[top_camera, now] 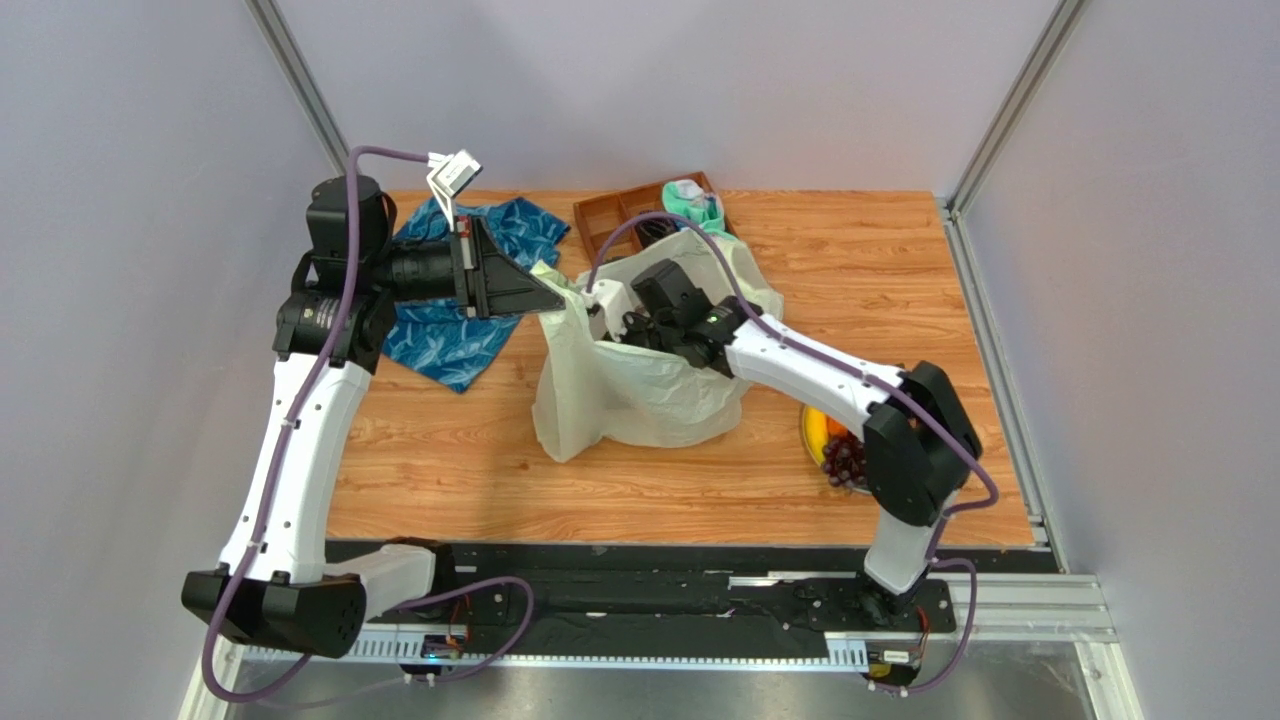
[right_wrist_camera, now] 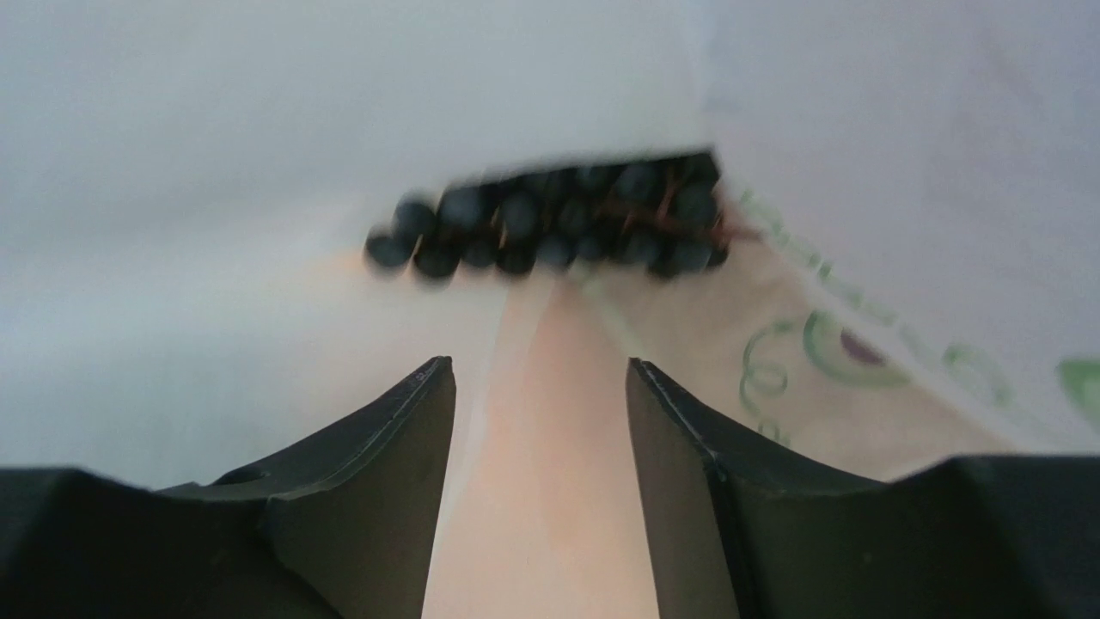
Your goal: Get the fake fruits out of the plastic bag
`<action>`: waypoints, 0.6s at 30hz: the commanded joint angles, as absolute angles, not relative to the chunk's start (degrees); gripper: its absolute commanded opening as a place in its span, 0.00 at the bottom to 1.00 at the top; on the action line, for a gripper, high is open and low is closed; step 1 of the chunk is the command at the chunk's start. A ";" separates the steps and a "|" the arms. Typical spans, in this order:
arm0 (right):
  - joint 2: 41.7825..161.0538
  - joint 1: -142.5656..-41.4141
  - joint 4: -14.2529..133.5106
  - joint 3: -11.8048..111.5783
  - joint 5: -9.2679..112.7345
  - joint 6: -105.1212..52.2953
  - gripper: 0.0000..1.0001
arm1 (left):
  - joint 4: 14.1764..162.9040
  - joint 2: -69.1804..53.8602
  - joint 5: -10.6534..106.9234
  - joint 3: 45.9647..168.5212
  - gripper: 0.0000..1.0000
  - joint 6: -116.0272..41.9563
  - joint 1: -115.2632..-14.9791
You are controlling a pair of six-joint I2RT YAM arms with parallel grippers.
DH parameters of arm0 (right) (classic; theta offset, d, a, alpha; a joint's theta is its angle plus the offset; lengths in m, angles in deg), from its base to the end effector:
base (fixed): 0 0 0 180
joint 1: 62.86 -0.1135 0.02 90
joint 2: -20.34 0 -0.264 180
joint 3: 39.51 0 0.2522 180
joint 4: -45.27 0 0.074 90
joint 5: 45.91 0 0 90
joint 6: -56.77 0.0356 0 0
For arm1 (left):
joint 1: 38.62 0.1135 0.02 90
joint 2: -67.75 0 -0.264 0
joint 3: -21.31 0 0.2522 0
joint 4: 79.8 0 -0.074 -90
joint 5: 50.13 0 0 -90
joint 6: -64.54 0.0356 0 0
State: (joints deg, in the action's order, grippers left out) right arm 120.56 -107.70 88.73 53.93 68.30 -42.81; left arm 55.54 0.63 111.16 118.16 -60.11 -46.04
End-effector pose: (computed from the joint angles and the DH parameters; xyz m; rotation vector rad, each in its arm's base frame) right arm 0.2630 0.2821 0.2617 -1.3126 2.1298 0.7830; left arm 0.2127 -0.0617 0.4598 0.5143 1.8879 -1.6197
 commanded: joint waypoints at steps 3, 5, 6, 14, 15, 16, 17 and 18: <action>130.02 -109.01 85.84 64.59 66.06 -34.90 0.53 | 54.71 -0.02 110.89 119.72 0.00 -57.80 -46.09; 131.51 -109.01 85.93 65.13 67.29 -33.58 0.55 | 54.01 0.33 110.63 118.84 0.00 -57.19 -46.09; 131.78 -109.01 86.02 64.61 68.69 -32.19 0.57 | 53.83 0.59 110.54 118.66 0.00 -56.84 -46.09; 133.01 -111.81 83.73 57.84 71.44 -25.32 0.93 | 53.65 0.68 110.36 116.11 0.00 -56.39 -45.83; 133.80 -112.17 83.47 58.01 68.73 -25.06 0.95 | 53.48 0.86 110.36 115.85 0.00 -56.22 -45.83; 134.24 -112.52 83.21 58.27 67.48 -24.88 0.97 | 53.39 0.86 110.28 115.76 0.00 -56.04 -45.65; 134.85 -112.70 82.94 58.80 66.78 -24.53 0.98 | 53.22 0.95 110.19 115.41 0.00 -55.69 -45.57; 136.43 -112.87 82.85 59.41 65.64 -24.61 0.98 | 52.95 1.21 110.19 115.14 0.00 -55.52 -45.39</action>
State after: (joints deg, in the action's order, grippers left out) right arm 133.74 -111.33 86.06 58.35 69.13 -27.71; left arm 53.62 -0.39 110.05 115.65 -57.40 -45.98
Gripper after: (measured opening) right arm 0.973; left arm 0.007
